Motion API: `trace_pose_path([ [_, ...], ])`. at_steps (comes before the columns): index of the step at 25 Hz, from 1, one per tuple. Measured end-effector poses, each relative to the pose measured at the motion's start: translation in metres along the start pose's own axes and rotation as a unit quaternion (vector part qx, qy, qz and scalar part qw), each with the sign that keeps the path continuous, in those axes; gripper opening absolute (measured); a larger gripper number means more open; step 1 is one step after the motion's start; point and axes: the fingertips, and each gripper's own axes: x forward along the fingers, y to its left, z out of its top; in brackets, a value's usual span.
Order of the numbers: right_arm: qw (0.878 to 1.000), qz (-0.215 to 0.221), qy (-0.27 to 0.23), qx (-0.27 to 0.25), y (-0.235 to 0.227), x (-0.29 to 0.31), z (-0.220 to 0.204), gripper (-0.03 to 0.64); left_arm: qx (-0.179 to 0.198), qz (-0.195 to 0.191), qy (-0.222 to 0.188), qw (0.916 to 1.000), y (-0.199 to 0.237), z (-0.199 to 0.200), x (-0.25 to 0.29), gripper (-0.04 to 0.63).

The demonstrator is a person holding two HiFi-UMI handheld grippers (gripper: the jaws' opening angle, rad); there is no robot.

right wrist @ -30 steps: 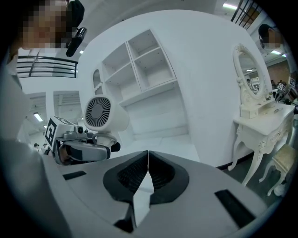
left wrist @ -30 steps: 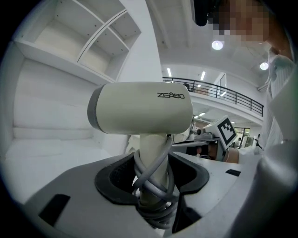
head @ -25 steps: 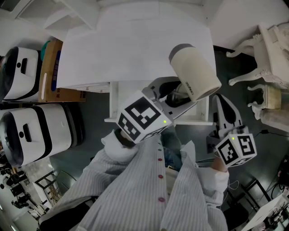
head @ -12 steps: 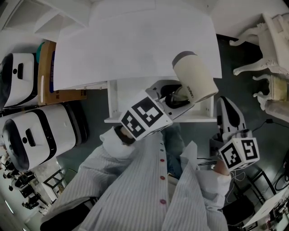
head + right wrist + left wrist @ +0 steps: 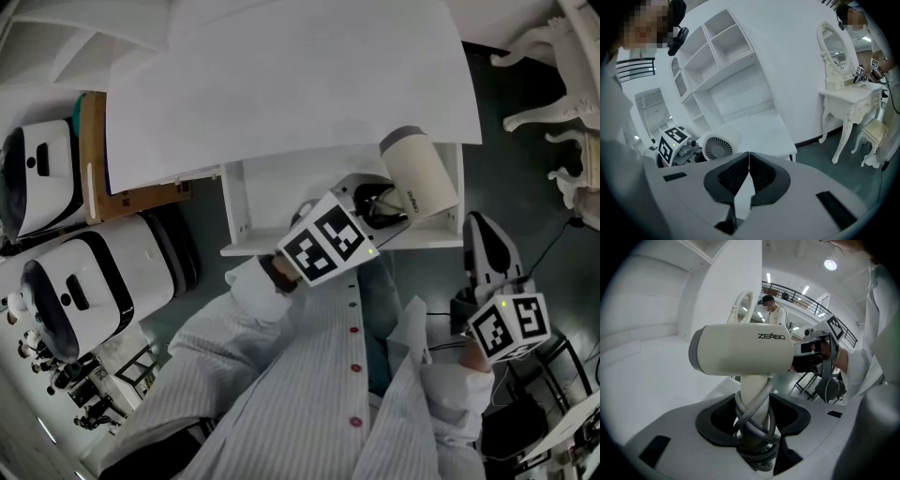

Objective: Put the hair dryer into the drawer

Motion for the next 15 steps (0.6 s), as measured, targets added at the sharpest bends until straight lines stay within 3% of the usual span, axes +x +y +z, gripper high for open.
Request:
trace_pose_path([
  [6, 1.0, 0.01, 0.02, 0.012, -0.008, 0.019, -0.022, 0.012, 0.012, -0.006, 0.062, 0.998, 0.012, -0.043, 0.035, 0.216],
  [15, 0.998, 0.029, 0.048, 0.03, -0.007, 0.046, -0.054, 0.012, 0.047, -0.02, 0.144, 0.9883, 0.029, -0.093, 0.076, 0.216],
])
